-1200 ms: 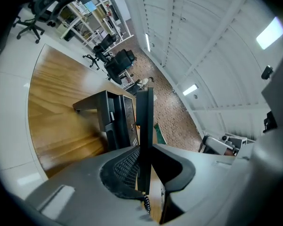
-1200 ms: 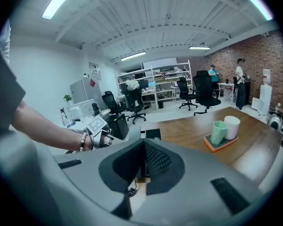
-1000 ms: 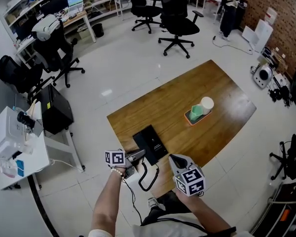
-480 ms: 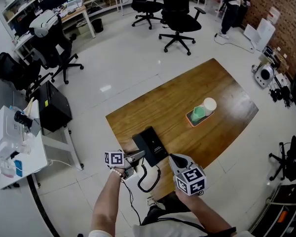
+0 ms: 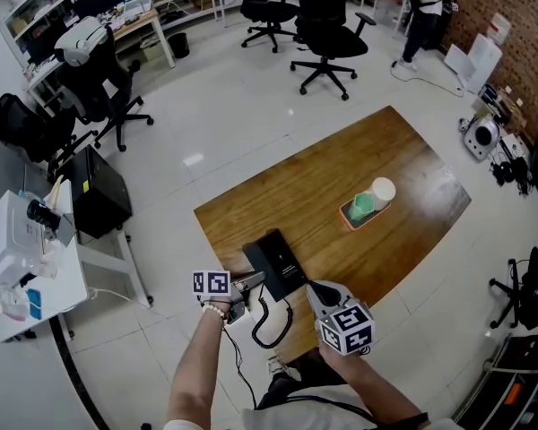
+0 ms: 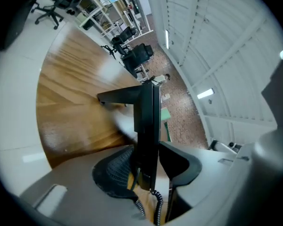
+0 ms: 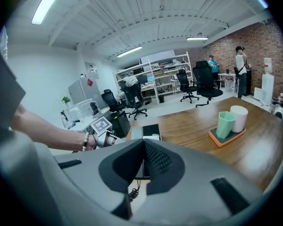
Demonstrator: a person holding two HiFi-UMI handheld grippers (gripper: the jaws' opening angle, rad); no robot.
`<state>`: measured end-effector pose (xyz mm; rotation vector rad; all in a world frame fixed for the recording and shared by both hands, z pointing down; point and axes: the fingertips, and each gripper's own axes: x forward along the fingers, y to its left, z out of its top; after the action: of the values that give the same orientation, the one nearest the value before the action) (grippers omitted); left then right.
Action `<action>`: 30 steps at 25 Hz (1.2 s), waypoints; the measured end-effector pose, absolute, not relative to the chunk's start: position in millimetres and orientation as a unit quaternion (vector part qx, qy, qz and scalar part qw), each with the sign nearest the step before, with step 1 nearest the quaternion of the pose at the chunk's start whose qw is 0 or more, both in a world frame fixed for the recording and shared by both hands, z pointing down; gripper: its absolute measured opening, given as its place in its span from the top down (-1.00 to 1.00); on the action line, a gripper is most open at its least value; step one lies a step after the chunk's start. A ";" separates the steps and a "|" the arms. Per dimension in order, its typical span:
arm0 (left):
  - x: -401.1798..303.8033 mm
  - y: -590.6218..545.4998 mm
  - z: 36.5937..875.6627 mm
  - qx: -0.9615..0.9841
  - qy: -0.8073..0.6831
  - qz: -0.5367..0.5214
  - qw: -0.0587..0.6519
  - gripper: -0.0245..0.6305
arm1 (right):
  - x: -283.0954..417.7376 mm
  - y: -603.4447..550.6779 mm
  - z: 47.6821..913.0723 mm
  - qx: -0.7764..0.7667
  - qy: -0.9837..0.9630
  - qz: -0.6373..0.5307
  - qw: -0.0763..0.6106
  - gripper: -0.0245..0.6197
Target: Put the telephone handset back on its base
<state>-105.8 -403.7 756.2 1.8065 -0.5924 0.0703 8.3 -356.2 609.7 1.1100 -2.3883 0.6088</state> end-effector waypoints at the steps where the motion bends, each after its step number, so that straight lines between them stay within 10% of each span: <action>1: -109.2 -403.0 760.4 0.771 -0.273 0.049 0.574 0.32 | 7.9 -354.8 609.1 0.401 -0.863 0.219 0.218 0.92; 7: -136.1 -383.2 731.4 0.778 -0.386 0.108 0.483 0.27 | 4.1 -348.8 599.3 0.406 -0.865 0.214 0.203 0.92; 16: -182.0 -269.8 678.8 0.749 -0.506 0.111 0.413 0.93 | 11.5 -310.9 580.1 0.416 -0.867 0.180 0.204 0.92; 30: -166.1 -194.2 599.1 0.749 -0.579 0.101 0.305 0.93 | 27.8 -239.6 525.9 0.459 -0.861 0.135 0.170 0.92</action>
<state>-166.1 -194.2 599.1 1.9835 -1.5332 0.2661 27.8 -239.6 525.9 1.3045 -2.4473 0.3846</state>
